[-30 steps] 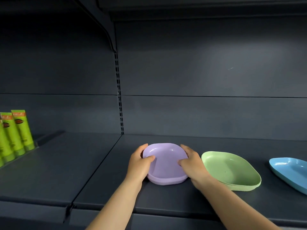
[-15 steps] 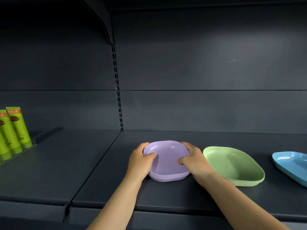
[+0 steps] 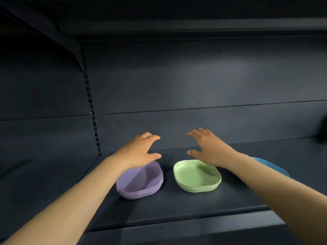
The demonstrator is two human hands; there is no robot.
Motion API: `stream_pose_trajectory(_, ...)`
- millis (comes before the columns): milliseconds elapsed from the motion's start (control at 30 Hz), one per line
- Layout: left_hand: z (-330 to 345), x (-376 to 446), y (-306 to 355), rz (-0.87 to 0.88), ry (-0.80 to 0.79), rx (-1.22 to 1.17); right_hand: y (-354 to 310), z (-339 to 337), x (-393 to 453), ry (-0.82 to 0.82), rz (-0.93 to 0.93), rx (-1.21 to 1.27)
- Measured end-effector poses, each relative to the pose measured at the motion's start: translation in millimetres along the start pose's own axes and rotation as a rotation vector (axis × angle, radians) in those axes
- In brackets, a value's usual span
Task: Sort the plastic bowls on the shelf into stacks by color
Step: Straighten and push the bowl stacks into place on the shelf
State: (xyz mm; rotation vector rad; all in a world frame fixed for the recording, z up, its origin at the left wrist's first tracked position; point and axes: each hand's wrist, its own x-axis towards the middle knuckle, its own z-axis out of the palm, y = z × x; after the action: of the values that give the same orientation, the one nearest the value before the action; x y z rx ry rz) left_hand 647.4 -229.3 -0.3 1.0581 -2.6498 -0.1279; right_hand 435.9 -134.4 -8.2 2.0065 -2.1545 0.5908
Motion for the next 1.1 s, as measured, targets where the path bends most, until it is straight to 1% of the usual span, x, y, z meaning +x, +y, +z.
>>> stream_pose_trajectory(67, 1, 15, 30, 0.051, -0.048, 0.102, 32, -20, -15, -0.007, 0.030, -0.105)
stream_pose_trajectory(133, 6, 31, 62, 0.079, -0.060, 0.163, 67, -40, -31, -0.010, 0.070, -0.193)
stream_pose_trajectory(233, 20, 51, 114, 0.100, -0.067, 0.192, 120, -68, -62, -0.036, 0.124, -0.288)
stream_pose_trajectory(300, 31, 63, 152, 0.091, -0.070, 0.169, 154, -87, -84, -0.063, 0.151, -0.321)
stream_pose_trajectory(533, 70, 100, 295, 0.087, -0.026, 0.059, 262, -143, -165, -0.071, 0.225, -0.331)
stream_pose_trajectory(767, 117, 127, 437, 0.161, -0.046, 0.013, 369, -190, -249, -0.067, 0.310, -0.339)
stream_pose_trajectory(933, 142, 154, 518, 0.214, -0.083, -0.033, 441, -215, -294, -0.071, 0.423, -0.326)
stream_pose_trajectory(1100, 170, 196, 579, 0.249, -0.129, -0.048, 516, -220, -322, -0.055, 0.528, -0.272)
